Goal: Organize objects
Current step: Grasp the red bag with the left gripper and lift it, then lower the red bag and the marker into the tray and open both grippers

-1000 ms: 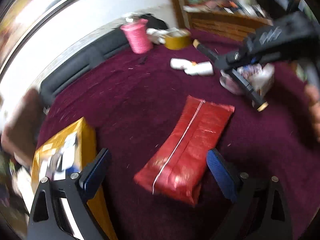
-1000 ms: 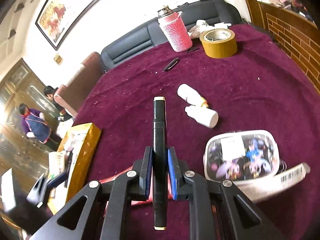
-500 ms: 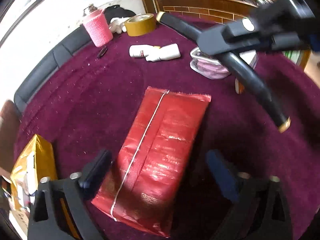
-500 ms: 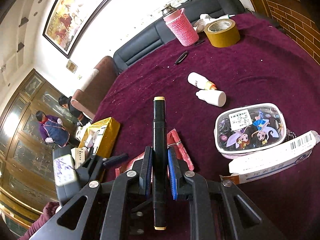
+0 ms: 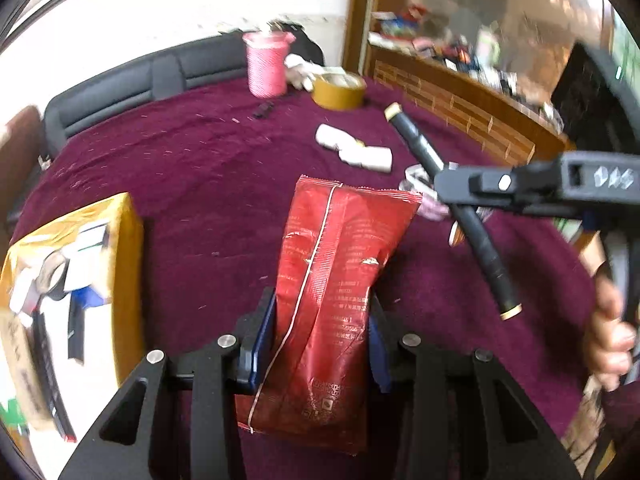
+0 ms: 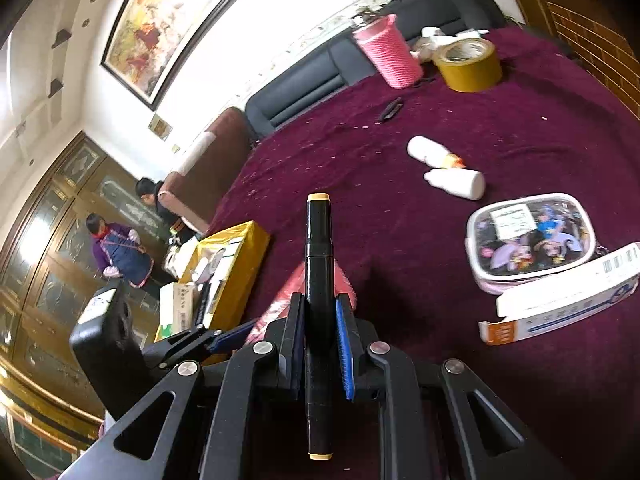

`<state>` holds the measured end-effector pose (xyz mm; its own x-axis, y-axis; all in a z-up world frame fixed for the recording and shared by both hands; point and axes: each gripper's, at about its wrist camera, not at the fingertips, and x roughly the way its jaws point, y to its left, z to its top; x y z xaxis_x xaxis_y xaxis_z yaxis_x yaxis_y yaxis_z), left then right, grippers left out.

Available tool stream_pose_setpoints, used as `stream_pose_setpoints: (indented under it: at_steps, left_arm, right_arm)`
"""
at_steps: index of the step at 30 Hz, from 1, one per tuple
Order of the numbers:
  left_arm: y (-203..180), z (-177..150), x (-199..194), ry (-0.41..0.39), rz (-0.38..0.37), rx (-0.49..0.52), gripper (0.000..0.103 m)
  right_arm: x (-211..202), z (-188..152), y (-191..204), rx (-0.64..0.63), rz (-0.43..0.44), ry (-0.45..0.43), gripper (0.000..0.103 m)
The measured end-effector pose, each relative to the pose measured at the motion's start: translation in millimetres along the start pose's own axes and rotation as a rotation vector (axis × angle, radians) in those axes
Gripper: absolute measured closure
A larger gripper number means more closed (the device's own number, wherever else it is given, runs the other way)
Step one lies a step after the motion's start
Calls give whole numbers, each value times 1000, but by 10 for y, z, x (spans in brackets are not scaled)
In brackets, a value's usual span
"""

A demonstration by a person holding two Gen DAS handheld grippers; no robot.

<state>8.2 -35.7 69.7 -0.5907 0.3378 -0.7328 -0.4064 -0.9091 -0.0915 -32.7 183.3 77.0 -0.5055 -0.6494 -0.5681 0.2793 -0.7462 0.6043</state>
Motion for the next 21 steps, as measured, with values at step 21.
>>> stream_pose_setpoints:
  at_steps: [21]
  left_arm:
    - [1403,-793,-758,6,327,-396,64]
  right_arm:
    - [1640,-393,1444,-63,178,276,86]
